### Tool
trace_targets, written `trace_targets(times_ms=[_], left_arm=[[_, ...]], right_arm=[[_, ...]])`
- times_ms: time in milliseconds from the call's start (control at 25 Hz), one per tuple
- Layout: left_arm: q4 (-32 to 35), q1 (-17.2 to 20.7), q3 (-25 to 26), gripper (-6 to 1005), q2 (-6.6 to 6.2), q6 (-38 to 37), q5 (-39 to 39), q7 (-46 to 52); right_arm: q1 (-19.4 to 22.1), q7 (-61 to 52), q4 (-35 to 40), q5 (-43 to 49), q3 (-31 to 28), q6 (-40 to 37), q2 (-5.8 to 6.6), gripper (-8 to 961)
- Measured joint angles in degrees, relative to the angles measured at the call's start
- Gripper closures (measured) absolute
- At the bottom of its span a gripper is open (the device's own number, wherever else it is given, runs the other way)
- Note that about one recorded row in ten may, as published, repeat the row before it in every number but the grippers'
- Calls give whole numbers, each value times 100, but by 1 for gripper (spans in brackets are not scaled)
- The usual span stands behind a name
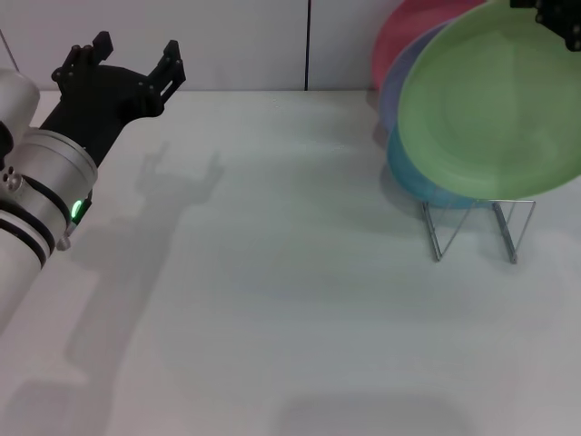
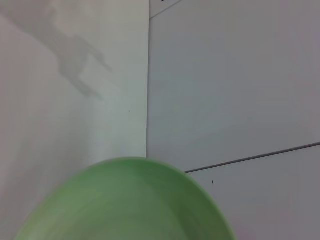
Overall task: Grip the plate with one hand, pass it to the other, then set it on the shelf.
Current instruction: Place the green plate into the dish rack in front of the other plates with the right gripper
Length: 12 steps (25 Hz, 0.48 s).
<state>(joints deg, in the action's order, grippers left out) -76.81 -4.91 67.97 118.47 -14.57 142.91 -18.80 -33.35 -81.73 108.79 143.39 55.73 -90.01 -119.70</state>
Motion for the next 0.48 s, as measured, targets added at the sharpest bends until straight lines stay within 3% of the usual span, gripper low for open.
trace_targets(times_ms=[480], left_arm=[[85,-65,-79,186,9,16,-6,52]], right_arm=[[67,372,-29,18,-8,-8,-1,928]])
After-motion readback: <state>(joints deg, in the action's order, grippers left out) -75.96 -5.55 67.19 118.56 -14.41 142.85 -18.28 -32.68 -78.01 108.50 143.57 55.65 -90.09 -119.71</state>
